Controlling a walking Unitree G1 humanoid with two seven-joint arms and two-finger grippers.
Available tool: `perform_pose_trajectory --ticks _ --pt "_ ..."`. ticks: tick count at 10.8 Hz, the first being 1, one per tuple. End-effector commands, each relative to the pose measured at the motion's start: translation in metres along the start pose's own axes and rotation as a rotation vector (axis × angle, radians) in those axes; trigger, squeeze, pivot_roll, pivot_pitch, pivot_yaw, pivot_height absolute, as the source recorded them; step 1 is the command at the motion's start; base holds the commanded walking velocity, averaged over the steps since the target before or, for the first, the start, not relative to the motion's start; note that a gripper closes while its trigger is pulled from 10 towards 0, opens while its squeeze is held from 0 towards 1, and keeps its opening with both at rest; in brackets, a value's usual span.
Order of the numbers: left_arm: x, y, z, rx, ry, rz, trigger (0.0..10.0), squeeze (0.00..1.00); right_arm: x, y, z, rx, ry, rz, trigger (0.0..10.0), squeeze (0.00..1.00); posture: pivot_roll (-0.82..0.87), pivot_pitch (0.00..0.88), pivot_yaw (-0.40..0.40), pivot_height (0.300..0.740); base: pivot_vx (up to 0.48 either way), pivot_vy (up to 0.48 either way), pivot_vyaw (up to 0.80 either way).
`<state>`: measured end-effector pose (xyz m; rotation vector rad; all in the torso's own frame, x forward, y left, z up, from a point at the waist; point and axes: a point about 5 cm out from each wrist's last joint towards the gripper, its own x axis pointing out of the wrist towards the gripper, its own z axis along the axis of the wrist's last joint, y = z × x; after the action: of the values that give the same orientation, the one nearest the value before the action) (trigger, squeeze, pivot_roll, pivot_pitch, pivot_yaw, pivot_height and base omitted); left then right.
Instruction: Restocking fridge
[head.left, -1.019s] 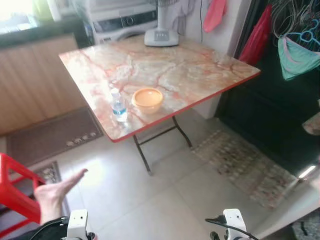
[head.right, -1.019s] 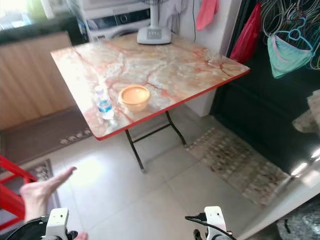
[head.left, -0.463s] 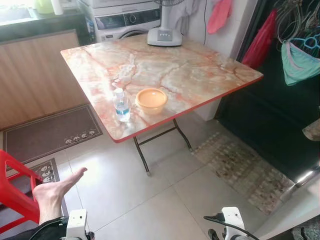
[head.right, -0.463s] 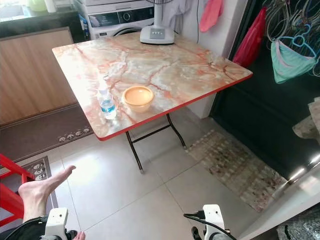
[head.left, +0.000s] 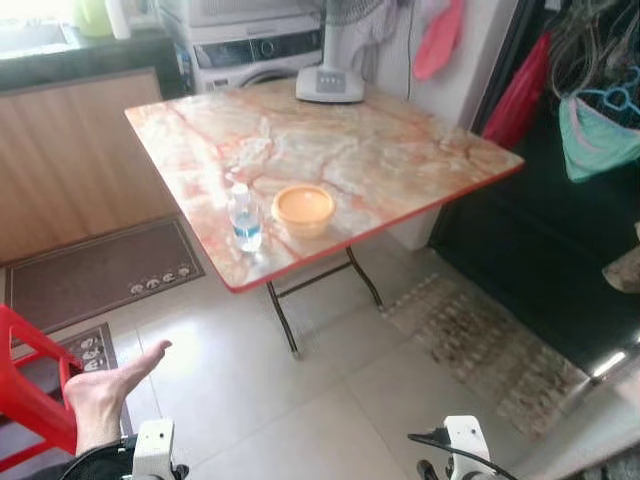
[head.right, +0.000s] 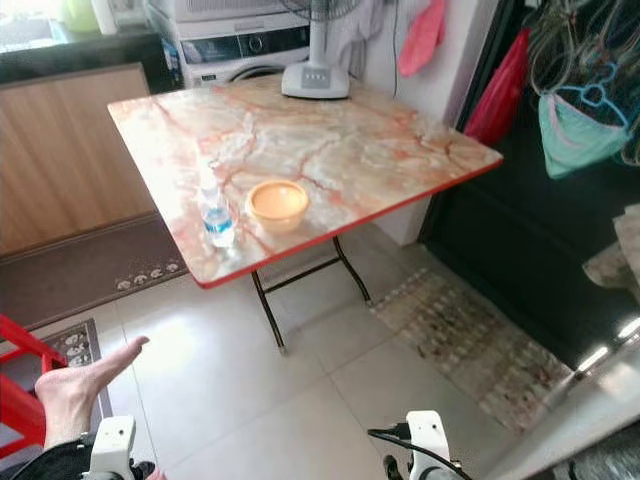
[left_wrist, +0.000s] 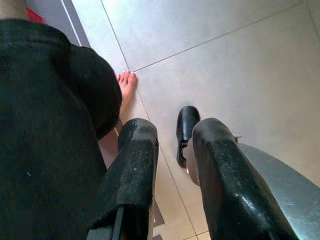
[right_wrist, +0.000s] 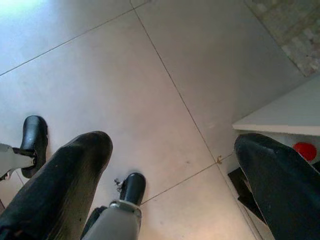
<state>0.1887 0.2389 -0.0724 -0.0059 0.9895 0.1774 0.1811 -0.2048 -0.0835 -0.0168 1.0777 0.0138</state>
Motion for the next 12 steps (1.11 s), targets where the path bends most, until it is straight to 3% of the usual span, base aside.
perform_pose_trajectory --ticks 1,12 --pt "-0.0002 0.0013 -0.002 -0.008 0.014 -0.001 10.0 0.0 0.0001 -0.0005 0.0028 0.015 -0.008 -0.002 10.0 0.0 0.04 0.0 -0.031 0.74 0.281 0.0 0.0" --pt "-0.0003 0.0029 -0.0015 0.001 0.013 -0.002 10.0 0.0 0.0003 0.0016 0.0029 -0.02 0.005 0.02 10.0 0.0 0.04 0.0 -0.027 0.74 0.3 0.0 0.0"
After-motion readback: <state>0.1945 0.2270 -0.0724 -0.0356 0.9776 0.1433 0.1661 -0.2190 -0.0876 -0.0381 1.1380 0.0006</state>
